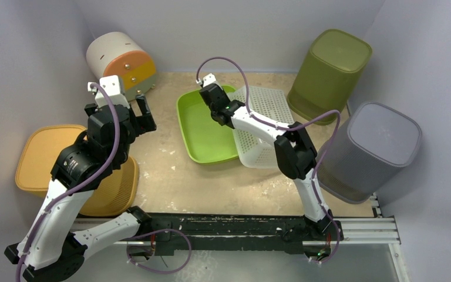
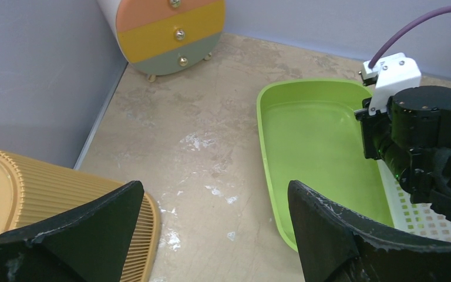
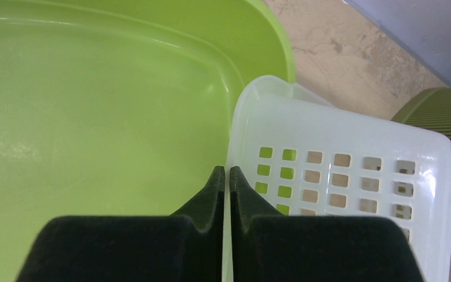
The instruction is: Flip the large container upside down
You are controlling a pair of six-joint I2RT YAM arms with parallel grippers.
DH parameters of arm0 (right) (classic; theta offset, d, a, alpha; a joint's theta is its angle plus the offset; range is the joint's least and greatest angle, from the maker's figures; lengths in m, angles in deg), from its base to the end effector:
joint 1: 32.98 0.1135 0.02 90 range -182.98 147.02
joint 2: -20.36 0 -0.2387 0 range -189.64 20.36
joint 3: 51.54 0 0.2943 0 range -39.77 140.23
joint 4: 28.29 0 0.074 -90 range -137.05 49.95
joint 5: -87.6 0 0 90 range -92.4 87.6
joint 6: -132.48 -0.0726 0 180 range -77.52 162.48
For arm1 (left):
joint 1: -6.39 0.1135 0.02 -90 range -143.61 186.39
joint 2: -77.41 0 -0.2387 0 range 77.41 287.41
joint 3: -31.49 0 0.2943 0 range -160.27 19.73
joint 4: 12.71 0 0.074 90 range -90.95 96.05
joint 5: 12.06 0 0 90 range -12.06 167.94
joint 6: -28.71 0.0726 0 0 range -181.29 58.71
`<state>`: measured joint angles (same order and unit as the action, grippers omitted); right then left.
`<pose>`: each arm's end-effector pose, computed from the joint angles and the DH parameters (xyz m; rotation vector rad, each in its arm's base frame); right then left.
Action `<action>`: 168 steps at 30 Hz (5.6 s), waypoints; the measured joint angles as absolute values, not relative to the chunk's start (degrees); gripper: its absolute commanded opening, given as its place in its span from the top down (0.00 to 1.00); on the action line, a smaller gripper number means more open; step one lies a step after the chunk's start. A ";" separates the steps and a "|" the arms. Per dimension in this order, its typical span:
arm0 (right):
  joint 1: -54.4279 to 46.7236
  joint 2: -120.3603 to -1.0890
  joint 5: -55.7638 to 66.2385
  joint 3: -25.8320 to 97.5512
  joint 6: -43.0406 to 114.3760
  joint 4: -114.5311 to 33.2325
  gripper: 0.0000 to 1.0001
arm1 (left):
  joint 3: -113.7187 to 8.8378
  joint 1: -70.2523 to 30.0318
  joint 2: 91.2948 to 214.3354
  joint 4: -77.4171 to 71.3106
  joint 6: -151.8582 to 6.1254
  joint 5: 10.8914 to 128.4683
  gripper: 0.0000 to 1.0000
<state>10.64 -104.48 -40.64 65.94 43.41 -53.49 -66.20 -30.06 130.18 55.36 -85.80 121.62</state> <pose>0.4354 0.3529 0.2012 -0.4025 1.9751 -0.2445 0.1909 -0.0787 0.4616 -0.2859 1.8370 0.0191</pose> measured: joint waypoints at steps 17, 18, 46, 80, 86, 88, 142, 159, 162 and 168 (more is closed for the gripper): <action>12.17 -94.56 -33.50 64.04 43.13 -53.24 0.42 | -67.75 -30.06 132.04 55.71 -85.78 121.62 0.10; 13.00 -93.88 -31.59 64.04 43.08 -53.11 0.42 | -68.48 -30.06 132.50 55.71 -85.78 121.62 0.10; 25.35 -108.63 -14.87 66.42 31.37 -53.03 0.69 | -78.00 -30.06 133.55 55.30 -85.71 122.93 0.10; 24.87 -110.64 -4.53 74.94 24.64 -47.74 1.00 | -77.87 -30.06 130.64 55.96 -85.73 124.07 0.10; 24.87 -110.64 -2.70 74.94 22.89 -45.86 1.00 | -77.90 -30.06 130.71 56.06 -85.73 124.22 0.10; 24.87 -110.64 -2.59 74.96 22.08 -45.11 1.00 | -77.98 -30.06 130.84 56.26 -85.73 124.22 0.10; -2.19 -93.35 14.57 28.71 -43.67 25.59 1.00 | -85.28 -30.06 138.34 60.41 -84.64 123.59 0.10; -3.40 -99.74 13.08 25.74 -27.49 8.79 1.00 | -80.52 -30.06 139.34 57.33 -84.25 123.50 0.10; -3.33 -99.15 12.19 26.27 -24.48 5.20 0.94 | -79.97 -30.06 139.25 56.74 -84.25 123.37 0.10; -2.24 -98.49 7.84 30.33 -17.29 -7.13 0.72 | -79.25 -30.06 139.28 56.50 -84.25 123.06 0.10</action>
